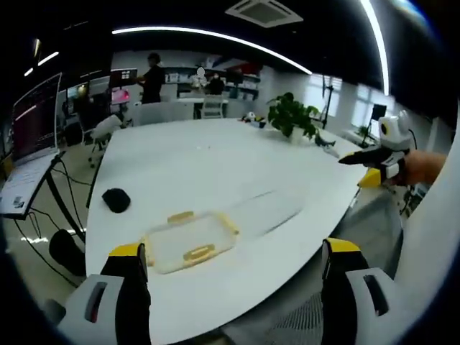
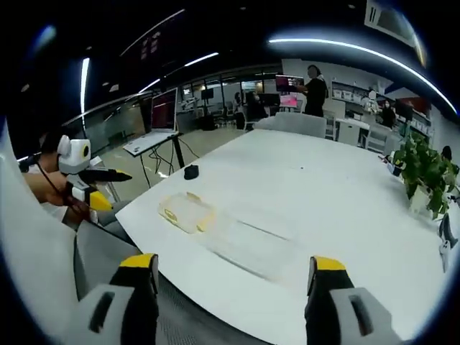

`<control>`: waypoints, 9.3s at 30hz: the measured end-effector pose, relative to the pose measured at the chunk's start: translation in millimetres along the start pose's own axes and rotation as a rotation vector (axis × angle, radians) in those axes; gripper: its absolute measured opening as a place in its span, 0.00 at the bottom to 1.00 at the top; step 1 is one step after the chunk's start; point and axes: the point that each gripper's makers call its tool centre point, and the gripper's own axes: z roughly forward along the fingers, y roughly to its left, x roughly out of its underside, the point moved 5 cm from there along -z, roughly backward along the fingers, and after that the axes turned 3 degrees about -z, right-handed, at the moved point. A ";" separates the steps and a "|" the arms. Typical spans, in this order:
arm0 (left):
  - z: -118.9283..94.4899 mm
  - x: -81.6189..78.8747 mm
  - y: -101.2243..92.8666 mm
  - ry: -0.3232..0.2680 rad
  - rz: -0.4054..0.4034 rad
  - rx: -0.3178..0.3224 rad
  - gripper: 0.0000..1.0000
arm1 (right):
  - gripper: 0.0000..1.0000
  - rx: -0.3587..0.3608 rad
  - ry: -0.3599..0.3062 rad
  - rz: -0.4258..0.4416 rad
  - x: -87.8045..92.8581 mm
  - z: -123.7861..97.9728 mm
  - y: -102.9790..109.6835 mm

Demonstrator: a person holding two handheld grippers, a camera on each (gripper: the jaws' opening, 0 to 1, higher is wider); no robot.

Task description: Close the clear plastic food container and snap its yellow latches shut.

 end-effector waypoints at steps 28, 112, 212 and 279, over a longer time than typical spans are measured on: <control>-3.7 -0.5 15.0 -0.002 0.032 -0.002 0.97 | 0.99 -0.044 -0.056 0.007 -23.8 15.0 1.5; 51.2 -8.9 114.2 0.209 0.419 0.321 0.82 | 0.78 -0.348 0.110 -0.549 -64.6 155.5 65.2; 97.2 34.5 166.5 0.567 0.786 0.551 0.37 | 0.37 -0.621 0.477 -0.887 -27.8 266.6 69.2; 183.0 -49.2 -43.8 0.585 0.879 0.550 0.37 | 0.37 -0.545 0.471 -0.878 -13.2 98.7 -102.8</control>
